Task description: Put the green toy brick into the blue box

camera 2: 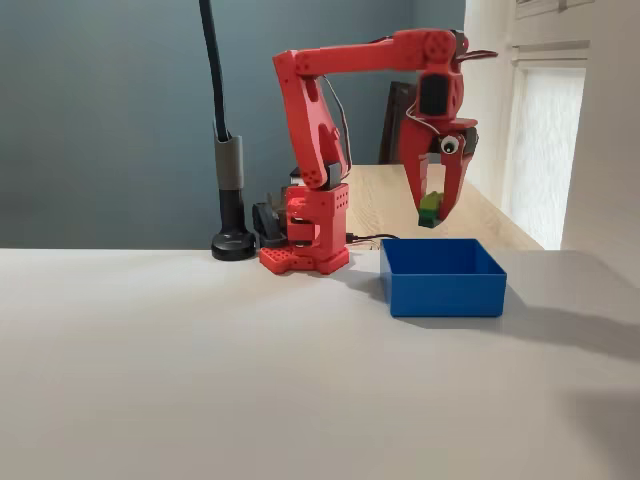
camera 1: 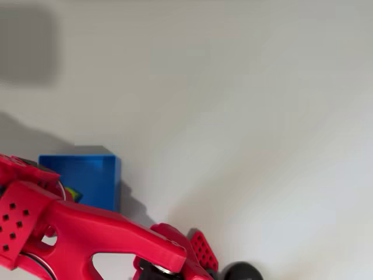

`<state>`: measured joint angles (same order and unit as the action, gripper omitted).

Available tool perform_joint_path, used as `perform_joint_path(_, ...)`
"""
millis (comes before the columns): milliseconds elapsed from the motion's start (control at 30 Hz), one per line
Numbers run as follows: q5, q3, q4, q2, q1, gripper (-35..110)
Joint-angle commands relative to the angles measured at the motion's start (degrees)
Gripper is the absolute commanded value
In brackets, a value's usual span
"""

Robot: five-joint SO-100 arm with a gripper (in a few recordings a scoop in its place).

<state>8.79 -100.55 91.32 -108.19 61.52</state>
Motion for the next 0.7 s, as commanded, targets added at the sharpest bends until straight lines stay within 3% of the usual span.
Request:
perform_joint_path(0,0.79,-1.76,0.09,-4.22,1.93,0)
perform_joint_path(367,-0.18,-9.23,-9.05,-4.13,1.93,0)
perform_joint_path(667,-4.83,-6.42,-8.17,-4.13,1.58,22)
